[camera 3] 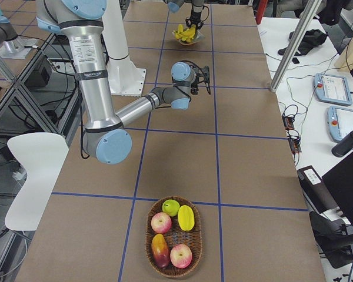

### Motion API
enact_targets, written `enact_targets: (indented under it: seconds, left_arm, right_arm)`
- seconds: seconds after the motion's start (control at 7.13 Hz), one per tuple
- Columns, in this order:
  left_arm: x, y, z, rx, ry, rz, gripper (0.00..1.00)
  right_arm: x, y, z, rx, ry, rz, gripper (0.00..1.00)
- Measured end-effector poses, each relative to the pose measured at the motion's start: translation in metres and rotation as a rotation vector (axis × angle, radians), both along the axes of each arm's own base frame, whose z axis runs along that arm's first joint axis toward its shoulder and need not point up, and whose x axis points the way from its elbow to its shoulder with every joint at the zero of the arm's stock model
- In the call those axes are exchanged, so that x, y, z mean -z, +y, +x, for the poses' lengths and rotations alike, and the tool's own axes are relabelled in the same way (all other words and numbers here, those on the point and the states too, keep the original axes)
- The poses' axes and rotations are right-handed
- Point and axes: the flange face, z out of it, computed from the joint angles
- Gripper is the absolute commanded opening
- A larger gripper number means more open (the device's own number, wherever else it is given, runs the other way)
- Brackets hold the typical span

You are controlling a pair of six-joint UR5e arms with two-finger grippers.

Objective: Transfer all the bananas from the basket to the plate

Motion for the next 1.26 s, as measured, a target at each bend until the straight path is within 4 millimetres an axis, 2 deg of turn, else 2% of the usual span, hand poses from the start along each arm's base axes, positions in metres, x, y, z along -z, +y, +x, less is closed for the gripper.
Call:
enact_targets:
  seconds: [0.56, 0.84, 0.98, 1.12, 1.26]
  left_arm:
    - [-0.005, 0.002, -0.002, -0.015, 0.000, 0.010, 1.00]
    - [0.007, 0.001, -0.002, -0.015, 0.017, 0.027, 1.00]
    - [0.017, -0.002, -0.004, -0.017, 0.029, 0.048, 1.00]
    - [0.026, -0.009, -0.011, -0.033, 0.040, 0.089, 1.00]
    - [0.033, -0.019, -0.024, -0.070, 0.047, 0.152, 1.00]
  right_arm:
    - [0.001, -0.003, 0.007, -0.012, -0.002, 0.002, 1.00]
    - [-0.001, -0.005, 0.012, -0.021, 0.000, -0.001, 1.00]
    - [-0.008, -0.009, 0.020, -0.037, 0.009, -0.010, 1.00]
    - [-0.023, -0.014, 0.036, -0.065, 0.030, -0.030, 1.00]
    - [-0.046, -0.022, 0.060, -0.103, 0.063, -0.062, 1.00]
